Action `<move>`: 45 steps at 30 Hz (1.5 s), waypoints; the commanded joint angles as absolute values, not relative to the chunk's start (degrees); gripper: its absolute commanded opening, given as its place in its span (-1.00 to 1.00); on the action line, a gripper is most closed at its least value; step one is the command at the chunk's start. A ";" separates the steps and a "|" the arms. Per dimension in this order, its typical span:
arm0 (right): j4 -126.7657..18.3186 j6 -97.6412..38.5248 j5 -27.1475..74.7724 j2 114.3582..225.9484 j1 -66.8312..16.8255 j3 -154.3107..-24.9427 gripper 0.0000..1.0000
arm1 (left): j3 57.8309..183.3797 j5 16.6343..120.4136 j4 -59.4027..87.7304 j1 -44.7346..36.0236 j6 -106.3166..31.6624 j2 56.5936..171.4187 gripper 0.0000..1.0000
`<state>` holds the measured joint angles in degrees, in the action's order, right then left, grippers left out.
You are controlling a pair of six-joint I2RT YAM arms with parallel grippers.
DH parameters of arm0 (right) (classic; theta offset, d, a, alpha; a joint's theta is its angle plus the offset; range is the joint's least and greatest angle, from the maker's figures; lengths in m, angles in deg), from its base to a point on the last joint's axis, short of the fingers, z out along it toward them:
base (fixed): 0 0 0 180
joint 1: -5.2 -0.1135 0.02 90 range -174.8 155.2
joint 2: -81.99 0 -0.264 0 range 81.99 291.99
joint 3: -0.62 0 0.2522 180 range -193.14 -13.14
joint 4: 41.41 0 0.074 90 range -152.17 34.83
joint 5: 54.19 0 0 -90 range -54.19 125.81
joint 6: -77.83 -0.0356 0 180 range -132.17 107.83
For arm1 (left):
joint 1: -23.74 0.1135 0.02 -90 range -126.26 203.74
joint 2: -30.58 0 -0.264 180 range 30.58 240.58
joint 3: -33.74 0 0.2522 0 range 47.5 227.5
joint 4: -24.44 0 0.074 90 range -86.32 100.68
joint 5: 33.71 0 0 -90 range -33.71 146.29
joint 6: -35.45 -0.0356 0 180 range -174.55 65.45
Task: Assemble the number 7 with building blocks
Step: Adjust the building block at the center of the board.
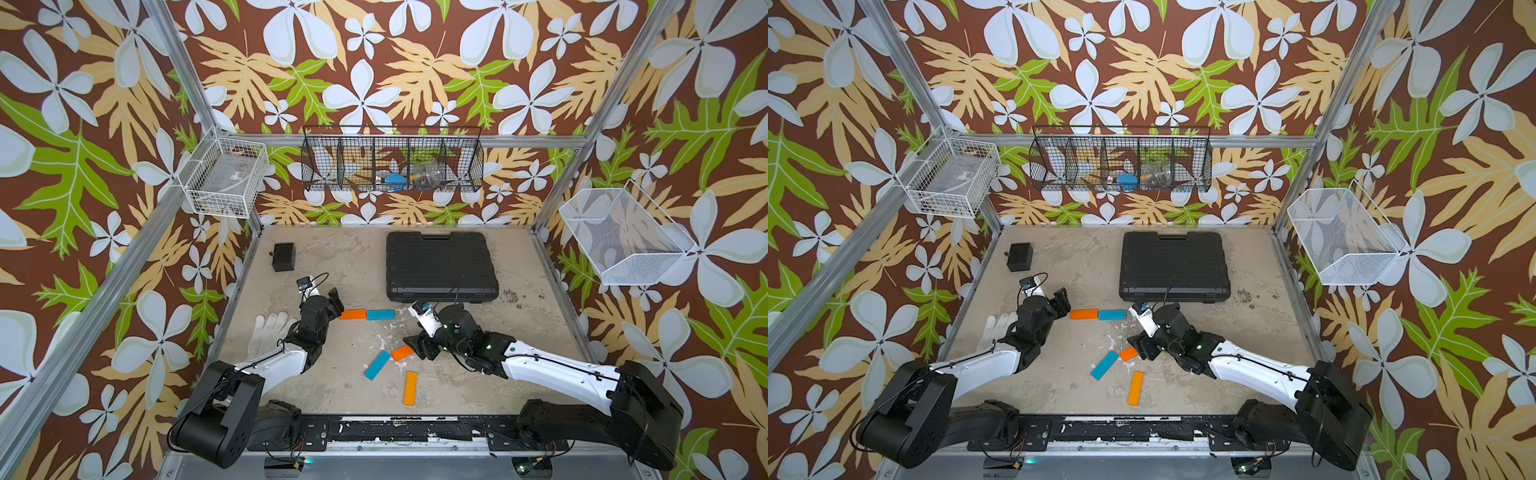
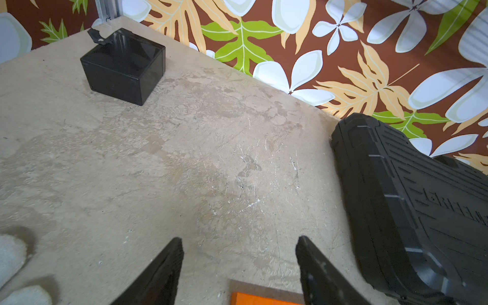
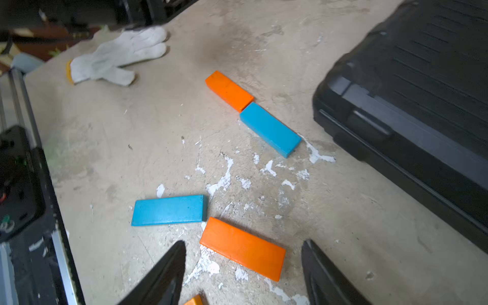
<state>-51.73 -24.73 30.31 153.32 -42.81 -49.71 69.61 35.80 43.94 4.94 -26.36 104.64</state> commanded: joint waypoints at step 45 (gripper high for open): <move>-68.32 -31.74 50.01 191.30 -45.78 -80.87 0.00 | 69.65 34.31 44.37 5.09 -26.71 104.40 0.40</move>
<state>-66.40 -33.74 50.75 190.24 -46.57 -80.44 69.30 34.12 43.89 4.98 -26.41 104.66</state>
